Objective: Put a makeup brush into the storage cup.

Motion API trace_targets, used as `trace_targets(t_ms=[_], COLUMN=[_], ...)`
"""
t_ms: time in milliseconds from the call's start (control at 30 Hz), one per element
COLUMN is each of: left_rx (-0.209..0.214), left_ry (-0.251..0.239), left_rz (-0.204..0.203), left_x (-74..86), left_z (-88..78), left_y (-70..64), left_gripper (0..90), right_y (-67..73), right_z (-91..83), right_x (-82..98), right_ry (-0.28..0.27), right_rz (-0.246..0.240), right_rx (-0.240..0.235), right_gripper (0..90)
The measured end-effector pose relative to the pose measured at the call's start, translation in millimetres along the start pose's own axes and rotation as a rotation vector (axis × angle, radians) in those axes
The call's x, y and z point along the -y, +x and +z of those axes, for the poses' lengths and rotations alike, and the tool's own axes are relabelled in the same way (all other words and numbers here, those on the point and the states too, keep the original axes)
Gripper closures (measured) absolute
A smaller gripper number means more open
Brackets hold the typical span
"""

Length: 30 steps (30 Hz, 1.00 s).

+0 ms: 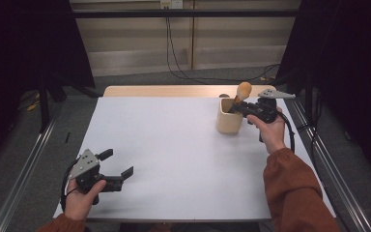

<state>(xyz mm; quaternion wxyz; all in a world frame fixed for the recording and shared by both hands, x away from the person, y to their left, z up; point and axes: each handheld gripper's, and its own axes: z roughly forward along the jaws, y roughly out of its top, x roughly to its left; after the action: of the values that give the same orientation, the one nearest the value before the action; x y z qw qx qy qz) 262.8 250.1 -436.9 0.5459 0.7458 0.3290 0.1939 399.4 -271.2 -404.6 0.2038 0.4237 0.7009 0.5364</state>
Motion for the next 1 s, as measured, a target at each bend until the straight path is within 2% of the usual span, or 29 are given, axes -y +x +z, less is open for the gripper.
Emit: trace_targets(t_ms=[133,300,800,1000], left_rx=[-0.001,-0.004,0.004,0.002], left_ry=[0.000,0.016,0.014,0.014], left_rz=[0.000,0.003,-0.002,-0.001], left_x=[0.0,0.6,0.6,0.6], left_z=[0.0,0.3,0.9,0.6], left_y=[0.2,0.9,0.2,0.5], left_gripper=[2.2,2.3,2.3,2.3], right_y=[-0.6,1.8,-0.9,-1.8], right_z=[1.1,3.7,3.3,3.0], right_x=[1.8,3.7,8.0,10.6], right_ry=[0.008,0.035,0.039,0.048], right_rz=[0.002,-0.019,0.000,0.010], right_rx=[0.003,0.003,0.002,0.002], right_gripper=[72.6,72.6,72.1,68.8])
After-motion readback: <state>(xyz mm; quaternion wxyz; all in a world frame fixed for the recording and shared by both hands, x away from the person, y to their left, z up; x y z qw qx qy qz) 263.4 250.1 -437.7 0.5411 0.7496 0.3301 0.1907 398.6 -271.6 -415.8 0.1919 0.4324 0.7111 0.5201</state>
